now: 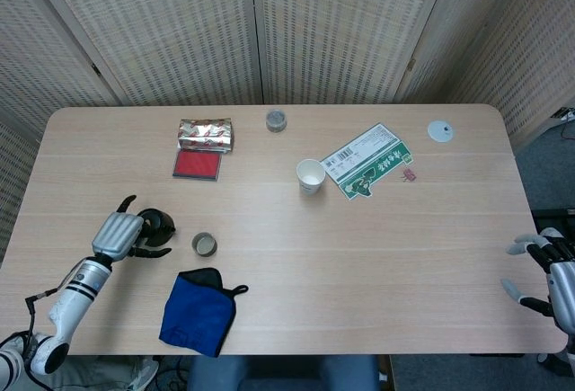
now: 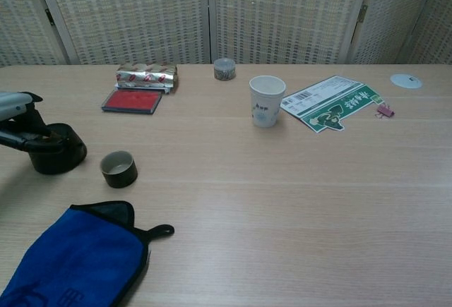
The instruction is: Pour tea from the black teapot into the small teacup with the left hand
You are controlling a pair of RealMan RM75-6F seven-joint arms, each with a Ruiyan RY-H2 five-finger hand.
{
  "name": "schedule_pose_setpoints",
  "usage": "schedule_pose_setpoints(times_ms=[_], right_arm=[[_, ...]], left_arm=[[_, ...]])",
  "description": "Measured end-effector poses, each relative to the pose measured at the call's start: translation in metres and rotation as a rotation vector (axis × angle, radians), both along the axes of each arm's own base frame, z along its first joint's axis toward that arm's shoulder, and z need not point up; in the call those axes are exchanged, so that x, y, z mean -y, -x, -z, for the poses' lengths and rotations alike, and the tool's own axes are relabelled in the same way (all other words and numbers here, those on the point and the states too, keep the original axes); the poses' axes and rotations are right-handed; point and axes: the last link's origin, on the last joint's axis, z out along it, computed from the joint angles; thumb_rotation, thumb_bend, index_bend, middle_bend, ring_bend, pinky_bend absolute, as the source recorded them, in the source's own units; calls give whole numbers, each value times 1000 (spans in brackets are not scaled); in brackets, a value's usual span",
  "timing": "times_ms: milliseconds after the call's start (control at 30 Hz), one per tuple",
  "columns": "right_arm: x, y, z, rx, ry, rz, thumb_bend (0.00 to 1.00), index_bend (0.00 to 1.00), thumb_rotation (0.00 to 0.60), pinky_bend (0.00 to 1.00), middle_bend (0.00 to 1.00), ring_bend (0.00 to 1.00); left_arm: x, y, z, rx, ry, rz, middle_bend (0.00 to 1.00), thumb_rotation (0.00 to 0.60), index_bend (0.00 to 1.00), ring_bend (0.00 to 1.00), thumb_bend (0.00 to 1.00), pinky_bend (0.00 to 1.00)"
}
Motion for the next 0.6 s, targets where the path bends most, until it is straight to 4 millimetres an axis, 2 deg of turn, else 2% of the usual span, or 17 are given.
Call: schedule_pose_setpoints(times_ms=[100, 367, 600], right_arm=[[0, 0, -1, 1, 3, 0, 143, 425, 600, 268, 328, 268], [0, 1, 0, 1, 3, 3, 144, 424, 600, 268, 328, 268], [0, -1, 0, 3, 3, -2, 144, 425, 600, 268, 328, 268]], left_arm=[[-4, 0, -2, 32, -17, -15, 998, 114, 973, 804, 111, 0], [-9, -1, -12, 88, -68, -53, 1000, 112, 1000, 844, 111, 7], [-8, -5, -23, 114, -135, -60, 1000, 109, 1000, 885, 112, 152]])
